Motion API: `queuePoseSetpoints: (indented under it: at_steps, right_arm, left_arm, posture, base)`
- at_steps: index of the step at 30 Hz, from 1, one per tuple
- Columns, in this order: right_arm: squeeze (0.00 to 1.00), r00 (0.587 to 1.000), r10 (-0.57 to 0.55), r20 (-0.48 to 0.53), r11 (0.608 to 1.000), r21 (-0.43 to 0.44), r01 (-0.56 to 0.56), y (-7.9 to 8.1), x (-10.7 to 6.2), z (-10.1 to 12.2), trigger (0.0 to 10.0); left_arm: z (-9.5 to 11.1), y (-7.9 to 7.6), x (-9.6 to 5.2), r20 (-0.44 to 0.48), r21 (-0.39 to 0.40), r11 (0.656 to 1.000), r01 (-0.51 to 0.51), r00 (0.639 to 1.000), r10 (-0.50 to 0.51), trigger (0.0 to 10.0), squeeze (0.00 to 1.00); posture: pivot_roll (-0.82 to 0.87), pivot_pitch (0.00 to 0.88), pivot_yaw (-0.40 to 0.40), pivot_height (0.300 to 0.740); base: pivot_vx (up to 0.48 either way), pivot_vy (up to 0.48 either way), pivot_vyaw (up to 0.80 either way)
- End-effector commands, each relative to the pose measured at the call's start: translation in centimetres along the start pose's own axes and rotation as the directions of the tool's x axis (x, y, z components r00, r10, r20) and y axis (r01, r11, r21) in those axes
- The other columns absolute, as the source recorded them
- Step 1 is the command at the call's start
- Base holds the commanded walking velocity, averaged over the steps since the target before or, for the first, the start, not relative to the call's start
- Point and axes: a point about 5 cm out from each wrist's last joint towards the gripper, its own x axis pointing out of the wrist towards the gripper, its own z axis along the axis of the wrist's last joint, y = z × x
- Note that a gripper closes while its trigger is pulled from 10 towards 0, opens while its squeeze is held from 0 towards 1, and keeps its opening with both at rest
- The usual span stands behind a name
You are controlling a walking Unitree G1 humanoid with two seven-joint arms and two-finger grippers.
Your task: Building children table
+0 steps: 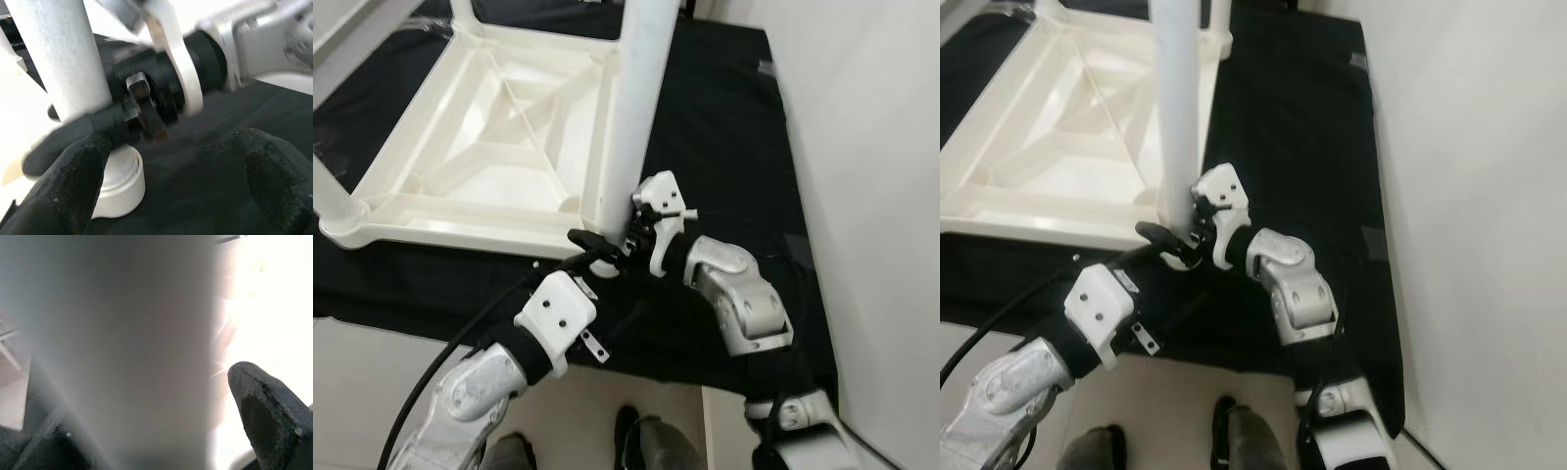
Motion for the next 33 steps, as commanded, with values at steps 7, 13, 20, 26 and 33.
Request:
queuePoseSetpoints:
  at_steps: [7,13,20,26,33]
  right_arm:
    - [0.0,0.977,0.213,-0.002,0.972,-0.105,-0.212,-1.6,-0.7,1.1,10.0]
    - [0.0,0.963,0.268,-0.002,0.954,-0.136,-0.266,-2.7,-1.1,1.8,0.0]
    - [0.0,0.941,0.337,-0.015,0.931,-0.146,-0.335,-3.0,-1.4,1.8,0.0]
    - [0.0,0.962,0.269,-0.039,0.952,-0.14,-0.272,-3.5,-2.4,0.8,0.0]
    - [0.0,0.995,0.056,-0.081,0.994,-0.086,-0.063,-3.7,-3.5,-1.1,0.0]
  left_arm:
    - [-0.5,-0.1,-0.2,-0.023,-0.004,1.0,-0.007,1.0,0.006,10.0,0.0]
    - [-0.5,-0.2,-0.3,-0.025,-0.005,1.0,-0.005,1.0,0.005,10.0,0.0]
    - [-0.5,-0.1,-0.4,-0.028,-0.006,1.0,-0.005,1.0,0.005,10.0,0.0]
    - [-0.7,-0.3,-0.4,-0.03,-0.015,1.0,0.003,1.0,-0.003,10.0,0.0]
    - [-0.7,-0.4,-0.4,-0.03,-0.022,1.0,0.008,1.0,-0.008,10.0,0.0]
  posture:
    - [0.14,0.239,-0.172,0.74]
    - [0.14,0.243,-0.169,0.74]
    - [0.14,0.248,-0.166,0.74]
    - [0.11,0.25,-0.158,0.74]
    - [0.09,0.25,-0.161,0.74]
  base:
    - [0.0,0.0,0.0]
    - [0.0,0.0,0.0]
    - [0.0,0.0,0.0]
    - [0.0,0.0,0.0]
    - [0.0,0.0,0.0]
